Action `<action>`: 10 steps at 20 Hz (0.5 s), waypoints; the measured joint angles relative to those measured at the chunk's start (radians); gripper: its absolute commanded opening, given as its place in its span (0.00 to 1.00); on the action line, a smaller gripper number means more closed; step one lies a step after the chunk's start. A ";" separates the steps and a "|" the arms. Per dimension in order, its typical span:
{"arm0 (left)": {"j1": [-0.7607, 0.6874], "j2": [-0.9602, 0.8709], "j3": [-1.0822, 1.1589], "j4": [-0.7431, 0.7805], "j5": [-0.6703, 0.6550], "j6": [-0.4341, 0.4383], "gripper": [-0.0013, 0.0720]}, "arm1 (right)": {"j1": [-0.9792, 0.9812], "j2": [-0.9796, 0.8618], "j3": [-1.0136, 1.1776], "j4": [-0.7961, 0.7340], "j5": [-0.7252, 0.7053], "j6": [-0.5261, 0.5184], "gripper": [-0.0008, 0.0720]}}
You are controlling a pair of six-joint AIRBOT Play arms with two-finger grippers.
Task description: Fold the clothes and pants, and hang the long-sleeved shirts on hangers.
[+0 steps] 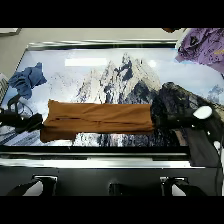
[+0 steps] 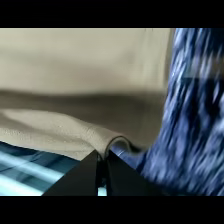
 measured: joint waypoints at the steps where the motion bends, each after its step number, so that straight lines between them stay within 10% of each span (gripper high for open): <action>1: 0.000 -0.045 0.034 -0.005 0.010 0.014 0.04 | 0.023 -0.042 0.042 -0.026 -0.016 0.016 0.05; 10: -0.024 -0.441 0.380 -0.061 0.042 0.122 0.04 | 0.077 -0.340 0.387 -0.233 -0.018 0.122 0.05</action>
